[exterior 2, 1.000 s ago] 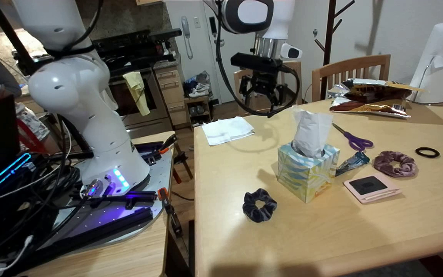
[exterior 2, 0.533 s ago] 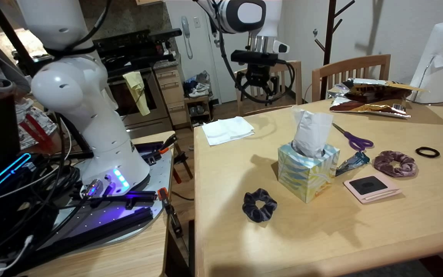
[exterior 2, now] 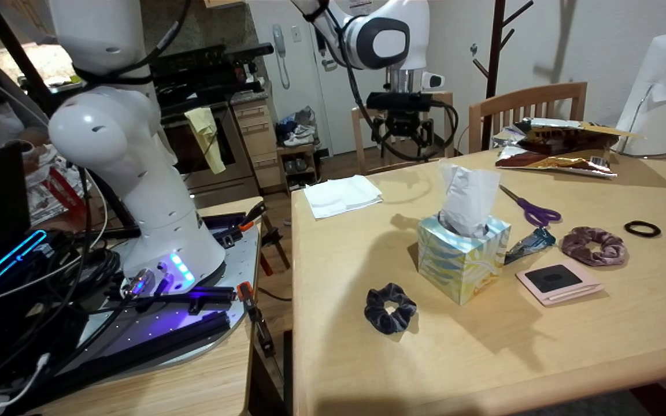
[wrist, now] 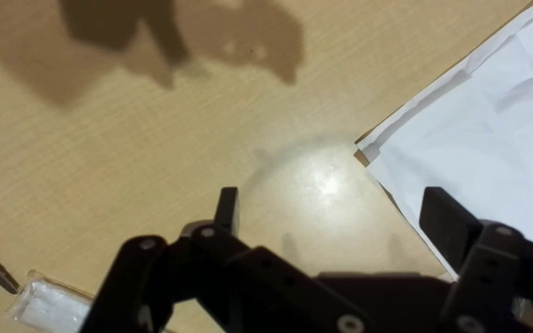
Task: Use the tissue on the table to wipe it
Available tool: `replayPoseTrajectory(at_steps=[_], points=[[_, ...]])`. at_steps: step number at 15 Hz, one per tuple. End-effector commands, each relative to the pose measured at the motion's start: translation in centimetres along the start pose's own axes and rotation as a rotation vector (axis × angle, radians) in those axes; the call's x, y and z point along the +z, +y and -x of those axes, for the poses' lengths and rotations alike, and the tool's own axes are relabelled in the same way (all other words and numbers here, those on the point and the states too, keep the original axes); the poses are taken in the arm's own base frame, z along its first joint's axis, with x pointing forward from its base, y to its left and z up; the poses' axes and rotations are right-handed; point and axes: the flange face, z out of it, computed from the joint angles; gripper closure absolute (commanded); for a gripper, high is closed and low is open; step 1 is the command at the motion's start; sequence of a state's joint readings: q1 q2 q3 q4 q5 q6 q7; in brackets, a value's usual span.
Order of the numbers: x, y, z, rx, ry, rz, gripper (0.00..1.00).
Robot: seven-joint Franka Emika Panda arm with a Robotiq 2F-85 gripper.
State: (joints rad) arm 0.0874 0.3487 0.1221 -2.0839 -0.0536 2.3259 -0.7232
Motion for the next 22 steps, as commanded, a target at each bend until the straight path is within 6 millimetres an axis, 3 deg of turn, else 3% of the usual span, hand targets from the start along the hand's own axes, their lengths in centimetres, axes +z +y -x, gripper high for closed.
replayPoseTrajectory(at_steps=[1, 7, 10, 13, 16, 19, 22], points=[[0.8, 0.3, -0.3, 0.001, -0.005, -0.009, 0.00], [0.2, 0.3, -0.2, -0.009, 0.032, 0.050, 0.00], [2.3, 0.6, -0.7, -0.076, 0.036, 0.079, 0.00], [6.2, 0.2, -1.0, -0.100, 0.013, 0.030, 0.00], [9.1, -1.4, -1.5, -0.118, -0.020, -0.021, 0.00], [10.5, -3.3, -2.2, -0.191, -0.019, -0.072, 0.00], [10.1, -4.9, -2.6, -0.214, -0.018, -0.056, 0.00]])
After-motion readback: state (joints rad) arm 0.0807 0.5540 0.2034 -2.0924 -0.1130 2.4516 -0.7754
